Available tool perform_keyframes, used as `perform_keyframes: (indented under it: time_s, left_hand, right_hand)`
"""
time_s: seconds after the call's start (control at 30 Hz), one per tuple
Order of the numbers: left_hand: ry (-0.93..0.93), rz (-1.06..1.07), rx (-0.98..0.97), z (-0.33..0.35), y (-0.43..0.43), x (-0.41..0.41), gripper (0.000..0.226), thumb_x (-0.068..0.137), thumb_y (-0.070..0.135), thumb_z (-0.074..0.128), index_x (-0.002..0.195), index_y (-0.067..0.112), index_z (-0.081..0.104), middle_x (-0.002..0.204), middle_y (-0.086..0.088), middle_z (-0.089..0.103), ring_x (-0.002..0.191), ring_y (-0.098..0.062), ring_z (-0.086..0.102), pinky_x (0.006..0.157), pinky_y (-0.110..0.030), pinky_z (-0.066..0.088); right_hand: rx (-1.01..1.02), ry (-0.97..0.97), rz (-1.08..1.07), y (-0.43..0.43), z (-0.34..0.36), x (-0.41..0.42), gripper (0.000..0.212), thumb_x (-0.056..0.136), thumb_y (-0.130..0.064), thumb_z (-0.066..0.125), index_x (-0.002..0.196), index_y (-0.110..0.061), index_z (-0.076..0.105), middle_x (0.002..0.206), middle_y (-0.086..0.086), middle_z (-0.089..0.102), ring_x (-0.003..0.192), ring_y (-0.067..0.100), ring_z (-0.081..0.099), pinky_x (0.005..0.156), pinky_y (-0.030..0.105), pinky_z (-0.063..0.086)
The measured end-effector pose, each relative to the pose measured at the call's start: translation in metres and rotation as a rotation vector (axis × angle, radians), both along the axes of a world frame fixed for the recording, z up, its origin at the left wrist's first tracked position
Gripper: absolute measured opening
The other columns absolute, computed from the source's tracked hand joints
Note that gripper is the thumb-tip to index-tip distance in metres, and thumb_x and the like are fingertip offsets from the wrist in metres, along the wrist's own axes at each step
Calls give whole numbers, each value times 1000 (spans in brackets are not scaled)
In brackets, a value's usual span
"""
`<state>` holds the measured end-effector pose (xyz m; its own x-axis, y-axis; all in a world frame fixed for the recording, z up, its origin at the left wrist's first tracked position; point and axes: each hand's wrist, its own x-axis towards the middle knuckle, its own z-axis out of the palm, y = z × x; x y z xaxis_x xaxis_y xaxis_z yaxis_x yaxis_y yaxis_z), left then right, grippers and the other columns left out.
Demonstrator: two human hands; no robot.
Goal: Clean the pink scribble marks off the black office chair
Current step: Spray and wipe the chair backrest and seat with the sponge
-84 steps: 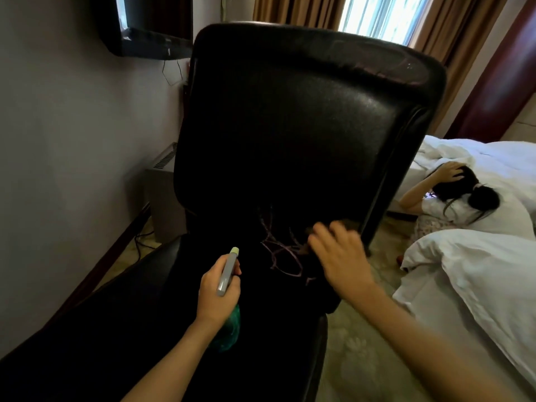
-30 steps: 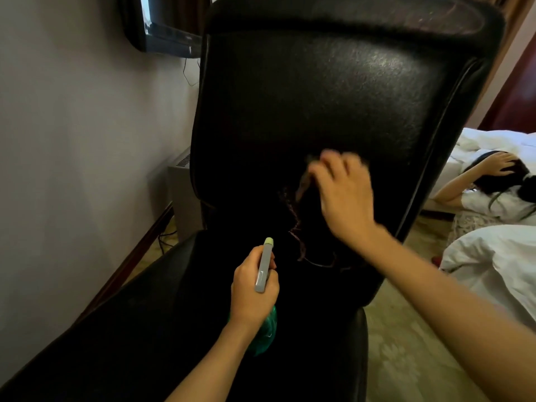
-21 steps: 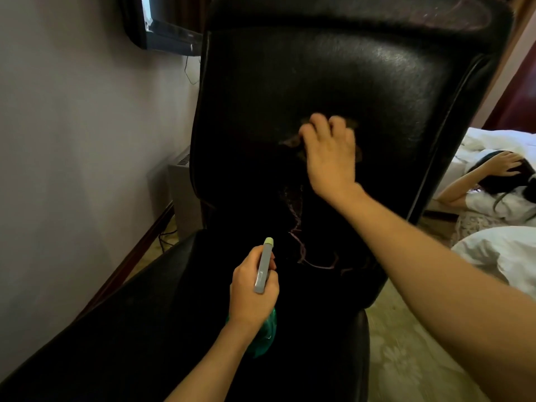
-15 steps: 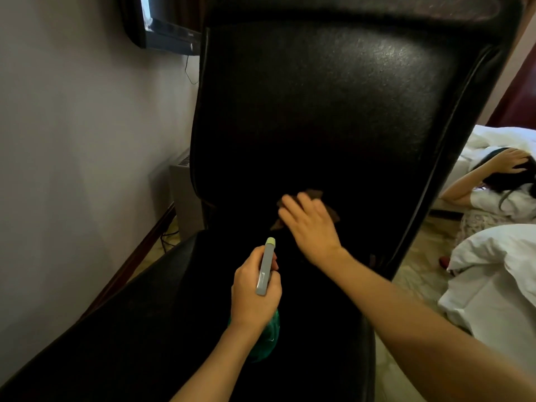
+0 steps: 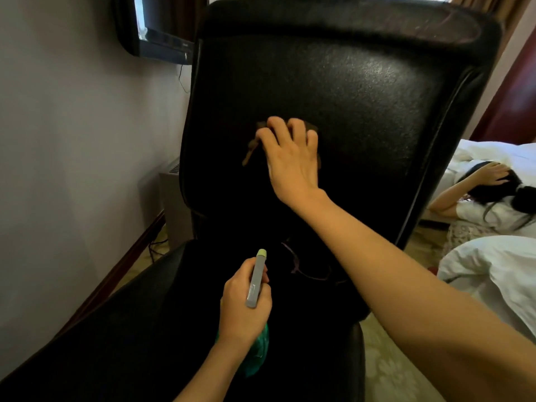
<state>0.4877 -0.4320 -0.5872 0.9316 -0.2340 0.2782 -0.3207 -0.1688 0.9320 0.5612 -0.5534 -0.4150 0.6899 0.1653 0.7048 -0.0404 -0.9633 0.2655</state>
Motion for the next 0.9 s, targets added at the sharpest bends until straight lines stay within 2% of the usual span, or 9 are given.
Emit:
perform_keyframes:
  time_s: [0.1, 0.27, 0.37, 0.43, 0.53, 0.6, 0.67, 0.77, 0.9]
  left_hand:
    - [-13, 25, 16, 0, -2, 1, 24, 85, -1, 56, 85, 23, 53, 74, -5, 55, 55, -27, 47, 49, -38, 39]
    - [-9, -7, -19, -1, 3, 1, 25, 86, -1, 55, 86, 23, 54, 69, -1, 50, 48, -12, 39, 49, -28, 34]
    - [-6, -16, -29, -1, 5, 2, 25, 86, 0, 55, 87, 25, 54, 72, 0, 52, 50, -12, 42, 51, -28, 35]
    - [-11, -24, -23, -2, 5, 1, 24, 87, 1, 55, 88, 25, 54, 71, 1, 51, 50, -11, 42, 51, -27, 34]
    - [-3, -32, -27, -1, 5, 0, 23, 86, 2, 55, 85, 25, 52, 69, 0, 49, 49, -12, 39, 51, -30, 33]
    - [-5, -24, -26, 0, 5, 0, 24, 86, 1, 55, 85, 25, 51, 68, 0, 48, 49, -12, 38, 51, -31, 32]
    - [-1, -36, -24, -1, 4, -1, 27, 88, 2, 55, 85, 28, 50, 68, 1, 47, 47, -12, 38, 51, -30, 31]
    - [-1, -45, -22, -2, 5, -1, 29, 89, 5, 56, 86, 33, 49, 71, 1, 49, 48, -11, 39, 52, -30, 32]
    - [-4, -26, -26, -1, 4, 1, 24, 87, 5, 55, 84, 29, 50, 72, -3, 51, 51, -16, 39, 52, -38, 34]
  right_hand:
    - [-93, 168, -50, 5, -29, 17, 50, 87, -25, 57, 133, -22, 39, 148, 3, 26, 131, 32, 23, 98, 46, 26]
    - [-425, 291, -29, -10, -113, 3, 49, 72, -26, 70, 120, -24, 59, 131, -3, 52, 119, 27, 37, 87, 36, 28]
    - [-577, 372, -39, -21, -129, -18, 51, 80, -25, 63, 129, -25, 51, 138, -4, 45, 127, 23, 41, 93, 34, 34]
    - [-557, 389, 9, -19, -123, -27, 46, 84, -18, 58, 129, -21, 47, 137, 0, 43, 125, 26, 42, 91, 34, 39]
    - [-318, 213, 171, -12, -83, -28, 39, 73, -14, 68, 111, -17, 60, 119, 7, 56, 101, 30, 53, 73, 37, 44]
    - [-237, 71, 230, -15, -48, -19, 38, 77, -15, 64, 114, -15, 59, 122, 14, 55, 101, 34, 53, 73, 38, 44]
    - [-198, -7, 186, -19, -17, -7, 40, 83, -20, 60, 122, -16, 54, 128, 16, 49, 103, 33, 49, 76, 38, 41]
    - [-241, 28, 73, -21, -8, 12, 41, 82, -25, 64, 120, -17, 51, 127, 11, 48, 106, 31, 45, 79, 40, 37]
    - [-415, 164, 56, -19, -70, 13, 42, 79, -24, 64, 119, -18, 53, 127, 5, 48, 111, 29, 41, 82, 37, 28]
